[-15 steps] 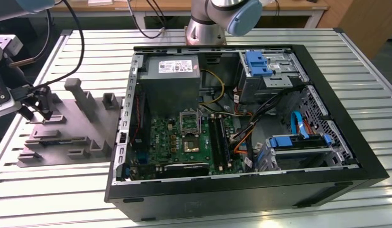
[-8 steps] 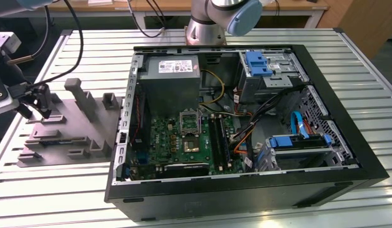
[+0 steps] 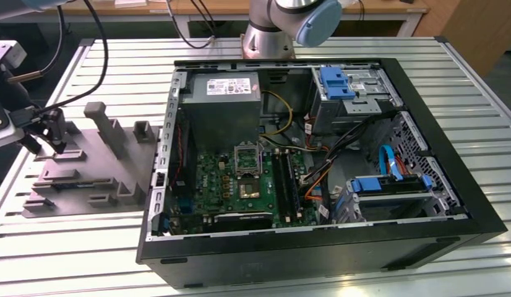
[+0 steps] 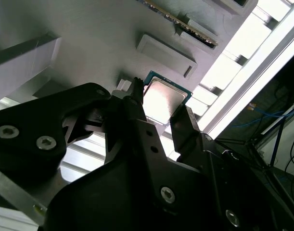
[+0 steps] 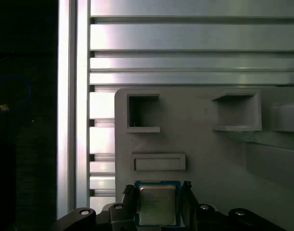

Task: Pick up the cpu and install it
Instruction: 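Pick up the cpu and move it towards the insertion slot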

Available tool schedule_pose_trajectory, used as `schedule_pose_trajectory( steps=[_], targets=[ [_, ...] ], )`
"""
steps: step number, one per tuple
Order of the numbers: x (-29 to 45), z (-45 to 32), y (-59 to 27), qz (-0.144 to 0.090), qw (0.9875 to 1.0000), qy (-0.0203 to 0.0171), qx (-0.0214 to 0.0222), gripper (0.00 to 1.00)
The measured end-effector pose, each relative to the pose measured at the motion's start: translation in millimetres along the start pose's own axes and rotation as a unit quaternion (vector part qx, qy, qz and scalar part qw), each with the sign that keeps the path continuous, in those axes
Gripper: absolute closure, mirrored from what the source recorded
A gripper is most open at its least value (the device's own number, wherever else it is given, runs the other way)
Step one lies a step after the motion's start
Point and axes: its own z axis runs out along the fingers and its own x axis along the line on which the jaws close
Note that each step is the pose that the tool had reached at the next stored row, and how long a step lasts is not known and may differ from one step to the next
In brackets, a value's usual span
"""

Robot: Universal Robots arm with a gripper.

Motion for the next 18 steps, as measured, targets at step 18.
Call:
schedule_pose_trajectory(
  steps=[18],
  targets=[
    [0.0,-5.5,0.2,0.0,1.0,0.0,0.0,0.53]
  ],
)
